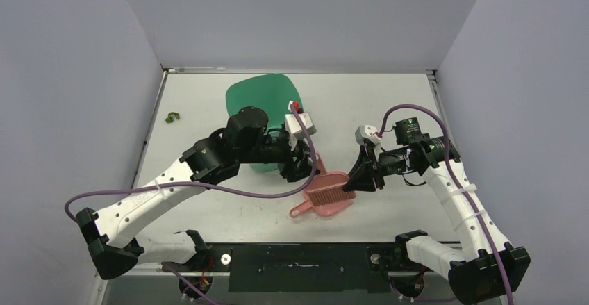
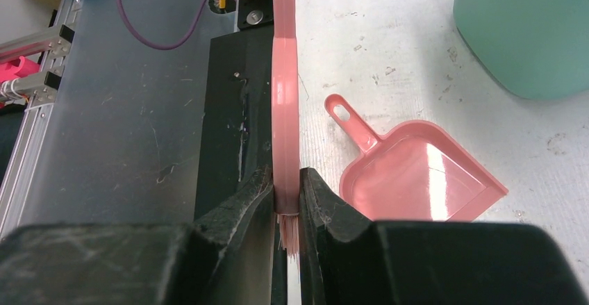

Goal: Sweep away the paper scraps from the table

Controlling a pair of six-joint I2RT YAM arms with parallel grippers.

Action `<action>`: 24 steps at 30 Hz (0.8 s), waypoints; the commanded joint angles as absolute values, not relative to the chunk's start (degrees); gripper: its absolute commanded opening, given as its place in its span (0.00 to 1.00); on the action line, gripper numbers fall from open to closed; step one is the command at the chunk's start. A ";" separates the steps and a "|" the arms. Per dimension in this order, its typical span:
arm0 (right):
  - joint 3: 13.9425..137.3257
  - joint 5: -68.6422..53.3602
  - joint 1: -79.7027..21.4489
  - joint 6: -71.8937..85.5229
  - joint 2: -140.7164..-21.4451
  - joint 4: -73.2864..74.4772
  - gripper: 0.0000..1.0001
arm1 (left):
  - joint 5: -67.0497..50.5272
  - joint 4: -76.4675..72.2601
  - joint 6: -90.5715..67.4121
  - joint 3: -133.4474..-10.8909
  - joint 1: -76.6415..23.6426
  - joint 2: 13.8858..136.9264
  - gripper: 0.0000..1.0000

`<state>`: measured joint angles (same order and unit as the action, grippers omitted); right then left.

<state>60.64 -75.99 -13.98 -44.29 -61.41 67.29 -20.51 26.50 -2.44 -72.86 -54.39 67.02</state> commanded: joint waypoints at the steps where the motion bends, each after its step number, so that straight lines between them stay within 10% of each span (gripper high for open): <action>1: 62.34 -77.96 -14.36 -44.66 -61.08 65.10 0.05 | -29.57 29.03 -1.12 -80.18 -54.15 70.96 0.47; 16: 62.05 -77.46 -14.73 -44.48 -61.31 64.35 0.05 | -28.57 34.11 -1.26 -83.81 -54.18 74.33 0.00; 24: 56.92 -67.20 -14.72 -24.49 -57.80 45.21 0.63 | -14.22 39.52 -4.29 -83.25 -54.24 64.91 0.00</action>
